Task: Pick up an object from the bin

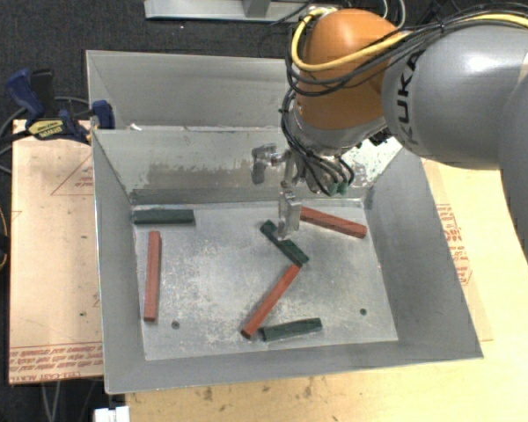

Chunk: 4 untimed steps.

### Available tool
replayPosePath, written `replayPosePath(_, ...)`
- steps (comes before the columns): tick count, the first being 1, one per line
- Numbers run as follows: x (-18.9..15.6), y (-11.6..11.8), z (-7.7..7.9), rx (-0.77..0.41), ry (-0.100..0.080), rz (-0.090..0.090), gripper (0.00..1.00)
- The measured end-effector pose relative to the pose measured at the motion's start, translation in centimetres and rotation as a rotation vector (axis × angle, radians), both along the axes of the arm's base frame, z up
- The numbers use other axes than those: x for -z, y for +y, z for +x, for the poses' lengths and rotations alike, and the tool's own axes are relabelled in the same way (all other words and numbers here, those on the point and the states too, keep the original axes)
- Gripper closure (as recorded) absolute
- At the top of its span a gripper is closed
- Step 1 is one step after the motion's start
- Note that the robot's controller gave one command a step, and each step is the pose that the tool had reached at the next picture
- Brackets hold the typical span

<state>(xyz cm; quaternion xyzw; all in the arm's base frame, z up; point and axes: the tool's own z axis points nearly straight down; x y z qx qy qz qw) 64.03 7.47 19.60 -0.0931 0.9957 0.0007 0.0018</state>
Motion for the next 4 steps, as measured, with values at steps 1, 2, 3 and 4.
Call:
replayPosePath(1,4.8,-3.9,-4.4,0.1,0.009,-0.002,0.0)
replayPosePath(2,12.7,-4.0,-10.9,-0.278,0.007,-0.001,0.0)
replayPosePath(3,12.5,-4.0,-10.7,-0.277,0.0,-0.001,1.0)
replayPosePath(4,-0.7,-6.9,-8.9,-0.404,-0.009,-0.005,1.0)
